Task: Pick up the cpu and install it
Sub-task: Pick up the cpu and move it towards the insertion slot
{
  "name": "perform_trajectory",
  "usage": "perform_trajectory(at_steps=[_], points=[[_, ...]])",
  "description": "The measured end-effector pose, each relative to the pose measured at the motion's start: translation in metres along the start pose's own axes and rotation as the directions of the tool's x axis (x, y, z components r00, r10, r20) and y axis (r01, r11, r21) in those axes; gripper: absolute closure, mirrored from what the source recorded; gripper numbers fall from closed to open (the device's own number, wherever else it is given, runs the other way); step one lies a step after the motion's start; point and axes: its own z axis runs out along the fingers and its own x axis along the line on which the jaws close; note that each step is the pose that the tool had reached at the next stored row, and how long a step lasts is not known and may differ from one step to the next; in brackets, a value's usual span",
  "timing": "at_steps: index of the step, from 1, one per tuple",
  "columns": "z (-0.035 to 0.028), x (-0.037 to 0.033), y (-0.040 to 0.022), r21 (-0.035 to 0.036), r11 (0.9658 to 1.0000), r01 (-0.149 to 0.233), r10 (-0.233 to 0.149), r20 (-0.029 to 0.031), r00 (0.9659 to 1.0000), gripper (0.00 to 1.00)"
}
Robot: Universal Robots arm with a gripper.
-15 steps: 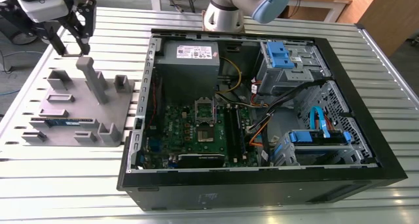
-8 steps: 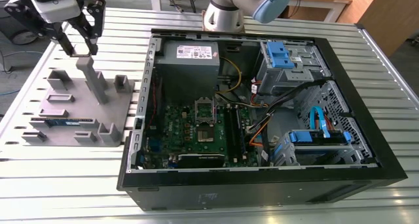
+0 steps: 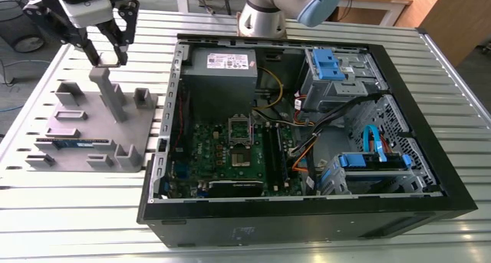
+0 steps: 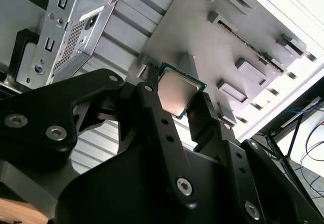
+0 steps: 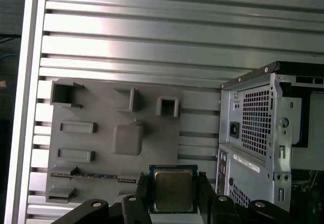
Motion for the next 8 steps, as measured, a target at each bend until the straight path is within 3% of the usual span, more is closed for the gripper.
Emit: perform_trajectory(at_steps=[8], points=[[0.0004,-0.0215,-0.0011,-0.0001,1.0000,0.000,0.000,0.0000,1.0000,0.53]])
